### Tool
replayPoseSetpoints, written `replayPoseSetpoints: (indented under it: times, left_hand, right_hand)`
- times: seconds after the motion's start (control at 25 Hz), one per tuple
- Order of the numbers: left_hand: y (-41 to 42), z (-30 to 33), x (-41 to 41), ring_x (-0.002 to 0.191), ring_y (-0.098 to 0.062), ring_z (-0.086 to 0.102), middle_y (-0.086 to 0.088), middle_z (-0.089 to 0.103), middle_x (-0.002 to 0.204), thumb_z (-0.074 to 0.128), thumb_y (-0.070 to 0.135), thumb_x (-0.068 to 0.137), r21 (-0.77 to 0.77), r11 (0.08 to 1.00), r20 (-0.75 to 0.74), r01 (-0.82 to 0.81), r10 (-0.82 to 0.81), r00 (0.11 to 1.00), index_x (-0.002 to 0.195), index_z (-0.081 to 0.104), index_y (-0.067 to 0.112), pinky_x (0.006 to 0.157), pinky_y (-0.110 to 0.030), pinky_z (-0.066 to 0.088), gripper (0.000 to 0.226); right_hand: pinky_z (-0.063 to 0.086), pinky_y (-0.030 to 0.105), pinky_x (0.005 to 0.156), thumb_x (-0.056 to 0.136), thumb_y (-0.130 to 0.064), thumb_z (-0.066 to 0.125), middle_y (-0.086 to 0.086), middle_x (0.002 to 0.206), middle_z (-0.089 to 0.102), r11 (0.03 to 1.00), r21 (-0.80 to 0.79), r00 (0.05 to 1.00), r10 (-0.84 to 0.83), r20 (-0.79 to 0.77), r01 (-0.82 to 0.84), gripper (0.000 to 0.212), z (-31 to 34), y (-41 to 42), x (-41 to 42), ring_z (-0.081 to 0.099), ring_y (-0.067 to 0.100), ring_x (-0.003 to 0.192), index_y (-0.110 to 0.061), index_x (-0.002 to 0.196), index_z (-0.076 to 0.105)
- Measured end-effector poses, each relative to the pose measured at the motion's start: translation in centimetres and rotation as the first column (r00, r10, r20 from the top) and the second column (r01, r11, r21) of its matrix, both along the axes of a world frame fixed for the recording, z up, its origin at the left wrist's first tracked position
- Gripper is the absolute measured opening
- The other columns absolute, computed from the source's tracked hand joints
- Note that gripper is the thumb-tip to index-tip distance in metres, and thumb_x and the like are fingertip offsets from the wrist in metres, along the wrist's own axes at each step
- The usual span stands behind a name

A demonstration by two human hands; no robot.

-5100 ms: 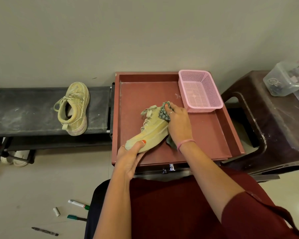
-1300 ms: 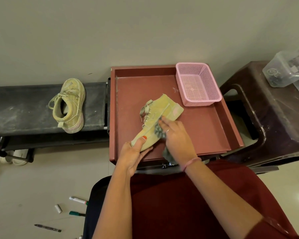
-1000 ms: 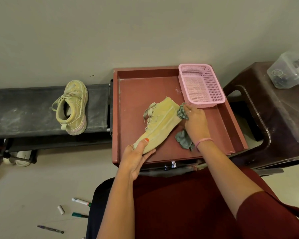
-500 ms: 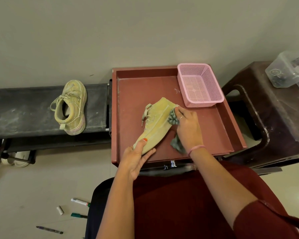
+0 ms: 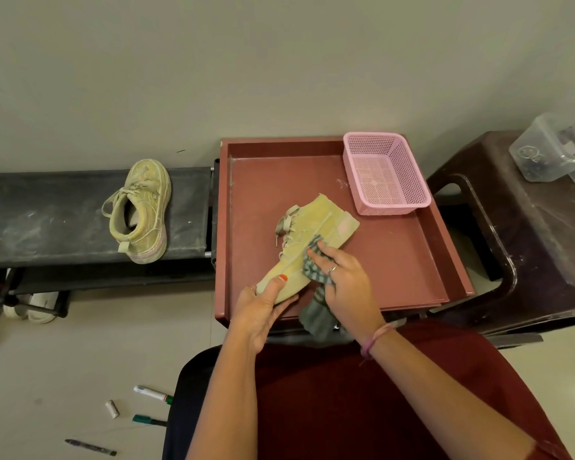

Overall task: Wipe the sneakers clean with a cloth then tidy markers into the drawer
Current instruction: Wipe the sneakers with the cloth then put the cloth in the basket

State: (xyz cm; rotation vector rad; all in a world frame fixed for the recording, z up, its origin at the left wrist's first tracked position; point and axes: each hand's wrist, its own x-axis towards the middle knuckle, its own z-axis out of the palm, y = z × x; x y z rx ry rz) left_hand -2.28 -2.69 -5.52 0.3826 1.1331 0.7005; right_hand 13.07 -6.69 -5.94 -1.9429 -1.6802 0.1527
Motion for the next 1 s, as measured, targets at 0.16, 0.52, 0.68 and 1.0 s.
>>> replayPoseSetpoints:
  times: [0.16, 0.52, 0.68, 1.0]
  left_hand:
    - [0.0, -0.4, 0.0, 0.095, -0.02, 0.071, -0.018, 0.068, 0.11, 0.063, 0.007, 0.091, 0.047, 0.998, -0.023, 0.038, -0.037, 0.999, 0.117, 0.053, -0.005, 0.083, -0.032, 0.059, 0.031]
    - [0.2, -1.5, 0.1, 0.104, -0.027, 0.067, -0.018, 0.065, 0.115, 0.069, 0.01, 0.086, 0.071, 0.996, -0.094, 0.056, -0.05, 0.994, 0.119, 0.048, -0.001, 0.095, -0.044, 0.053, 0.041]
    - [0.2, -1.9, 0.0, 0.102, -0.026, 0.068, -0.016, 0.067, 0.111, 0.071, 0.012, 0.085, 0.093, 0.994, -0.13, 0.066, -0.054, 0.99, 0.115, 0.053, 0.003, 0.095, -0.046, 0.053, 0.036]
    - [0.1, -1.8, 0.0, 0.1, -0.026, 0.069, -0.016, 0.071, 0.108, 0.07, 0.011, 0.086, 0.14, 0.987, -0.142, 0.082, -0.062, 0.988, 0.115, 0.059, 0.004, 0.095, -0.045, 0.053, 0.032]
  right_hand:
    - [0.04, 0.031, 0.101, 0.074, 0.014, 0.064, 0.019, 0.129, 0.056, 0.995, 0.027, 0.991, 0.094, 0.092, -0.097, 0.048, 0.1, 0.5, 1.2, 0.052, 0.033, 0.113, -0.007, 0.116, 0.068]
    - [0.056, 0.046, 0.07, 0.069, 0.012, 0.067, 0.021, 0.1, 0.066, 0.997, 0.023, 0.942, 0.056, 0.332, -0.068, 0.035, 2.1, 9.6, 4.6, 0.059, 0.042, 0.082, -0.003, 0.099, 0.072]
    - [0.056, 0.034, 0.071, 0.055, 0.013, 0.076, 0.014, 0.1, 0.07, 0.961, 0.056, 0.888, 0.228, 0.4, -0.272, 0.041, 2.1, 7.7, 2.5, 0.062, 0.034, 0.074, -0.005, 0.091, 0.075]
    - [0.055, 0.037, 0.083, 0.07, 0.006, 0.056, 0.01, 0.112, 0.067, 0.874, 0.038, 0.824, 0.442, 0.353, -0.485, 0.039, 1.9, 3.4, 2.4, 0.053, 0.023, 0.097, -0.005, 0.104, 0.071]
